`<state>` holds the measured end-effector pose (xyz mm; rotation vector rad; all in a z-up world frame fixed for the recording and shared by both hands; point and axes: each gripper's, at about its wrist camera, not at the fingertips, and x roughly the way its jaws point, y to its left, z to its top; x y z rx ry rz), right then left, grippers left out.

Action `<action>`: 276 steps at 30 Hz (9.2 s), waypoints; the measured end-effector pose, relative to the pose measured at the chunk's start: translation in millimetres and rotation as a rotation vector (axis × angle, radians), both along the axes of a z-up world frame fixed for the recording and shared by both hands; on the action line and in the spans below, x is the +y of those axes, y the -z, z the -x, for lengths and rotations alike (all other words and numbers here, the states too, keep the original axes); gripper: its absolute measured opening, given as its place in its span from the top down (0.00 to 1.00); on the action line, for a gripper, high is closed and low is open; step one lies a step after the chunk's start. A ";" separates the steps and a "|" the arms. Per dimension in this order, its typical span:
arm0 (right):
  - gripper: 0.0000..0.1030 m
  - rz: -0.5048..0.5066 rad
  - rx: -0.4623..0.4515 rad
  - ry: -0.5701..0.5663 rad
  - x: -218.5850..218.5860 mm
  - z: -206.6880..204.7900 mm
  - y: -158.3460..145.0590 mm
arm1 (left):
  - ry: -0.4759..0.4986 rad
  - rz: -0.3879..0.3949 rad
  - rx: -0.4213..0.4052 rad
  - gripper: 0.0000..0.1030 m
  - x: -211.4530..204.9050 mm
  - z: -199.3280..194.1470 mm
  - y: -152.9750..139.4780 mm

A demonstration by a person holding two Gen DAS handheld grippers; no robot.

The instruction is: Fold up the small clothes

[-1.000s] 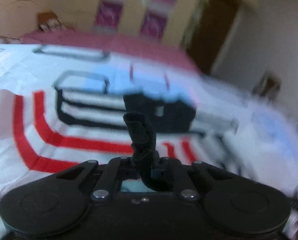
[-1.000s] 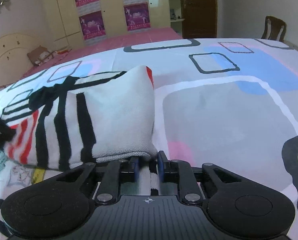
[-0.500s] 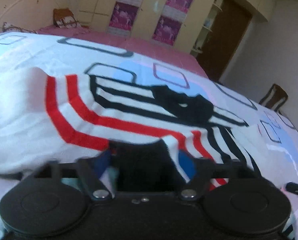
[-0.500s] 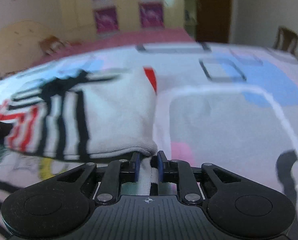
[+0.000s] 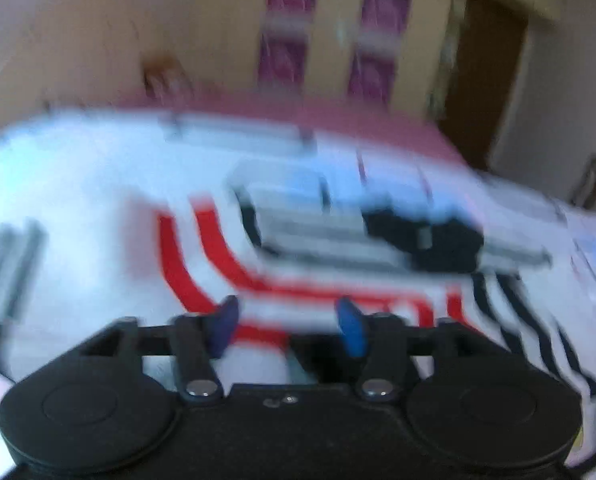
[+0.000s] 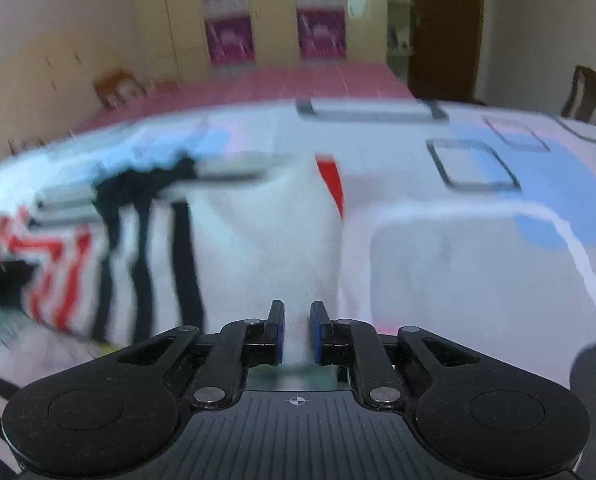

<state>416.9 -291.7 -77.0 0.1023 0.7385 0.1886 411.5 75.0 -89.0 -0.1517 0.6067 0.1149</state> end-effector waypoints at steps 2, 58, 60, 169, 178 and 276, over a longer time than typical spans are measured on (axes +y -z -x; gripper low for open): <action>0.87 -0.037 -0.001 -0.022 9.4 -12.1 -2.0 | 0.076 0.029 -0.013 0.49 -16.2 -4.0 -6.5; 1.00 0.055 0.103 -0.006 3.6 -4.9 10.8 | 0.358 -0.134 0.116 0.41 -81.4 -12.9 35.0; 1.00 0.080 0.154 -0.015 10.5 -3.8 24.9 | 0.359 -0.118 0.101 0.40 -77.8 -13.0 39.3; 0.52 -0.096 0.035 -0.046 147.3 -48.4 -4.0 | 0.041 0.254 -0.109 0.95 124.8 -7.3 -23.3; 0.52 -0.147 0.039 0.043 81.0 -36.5 -6.2 | 0.345 0.128 0.000 0.95 -22.6 -44.0 -8.6; 0.92 -0.055 0.025 -0.116 124.1 -52.4 -7.1 | 0.327 0.028 0.084 0.36 53.1 -56.2 18.7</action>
